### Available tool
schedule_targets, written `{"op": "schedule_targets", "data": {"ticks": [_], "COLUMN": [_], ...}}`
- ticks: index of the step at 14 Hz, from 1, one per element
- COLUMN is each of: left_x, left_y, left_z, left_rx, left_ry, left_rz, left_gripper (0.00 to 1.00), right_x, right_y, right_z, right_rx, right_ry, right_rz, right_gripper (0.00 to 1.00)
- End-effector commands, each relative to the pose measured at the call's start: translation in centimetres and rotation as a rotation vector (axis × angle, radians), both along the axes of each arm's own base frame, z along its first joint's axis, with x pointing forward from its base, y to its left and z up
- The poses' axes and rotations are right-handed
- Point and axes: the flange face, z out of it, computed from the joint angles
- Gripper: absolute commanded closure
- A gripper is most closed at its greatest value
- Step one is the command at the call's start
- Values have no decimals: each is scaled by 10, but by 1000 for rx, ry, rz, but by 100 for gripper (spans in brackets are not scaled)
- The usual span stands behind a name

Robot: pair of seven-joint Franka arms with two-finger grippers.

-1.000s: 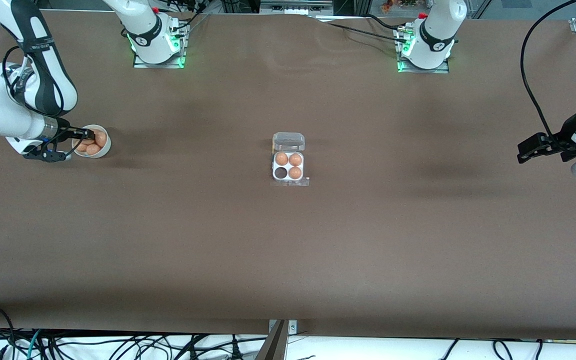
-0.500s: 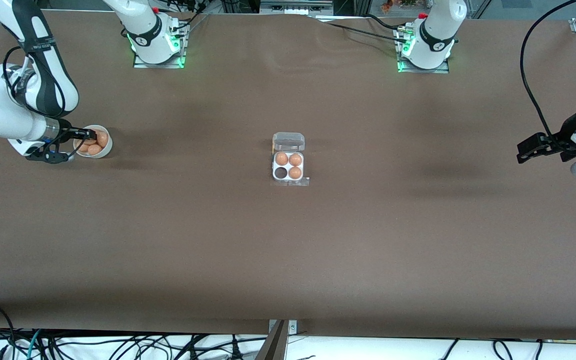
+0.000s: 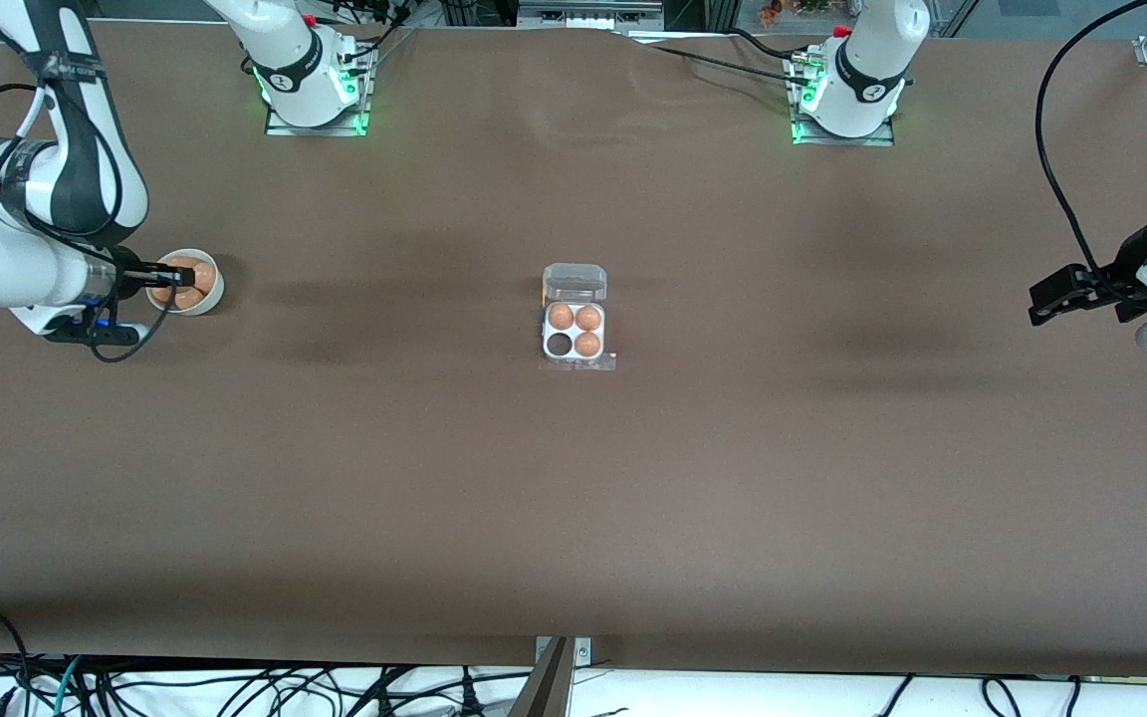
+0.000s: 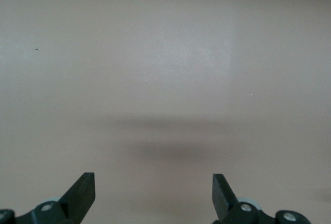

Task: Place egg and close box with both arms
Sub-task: 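Carry the egg with the right gripper to the clear carton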

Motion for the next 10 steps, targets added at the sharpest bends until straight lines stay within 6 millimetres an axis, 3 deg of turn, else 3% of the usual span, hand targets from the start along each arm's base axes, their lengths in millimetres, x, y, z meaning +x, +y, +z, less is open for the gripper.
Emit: {"op": "schedule_targets", "data": {"ticks": [1,5,10], "left_x": [4,4,4], "left_y": [0,-1,0], "left_z": [6,6,6], "left_rx": [-22,-22,-22], "left_ry": [-6,-6,-6], "left_rz": [-12,-13,-12], "left_gripper": [0,0,0], "right_x": [24,50,61], "right_y": [58,166,291], "right_z": [11,23,10], "right_rx": [-48,-47,5], "right_ry": [23,19,34], "right_rz": [-28,-80,-190], "right_gripper": [68,68,68]}}
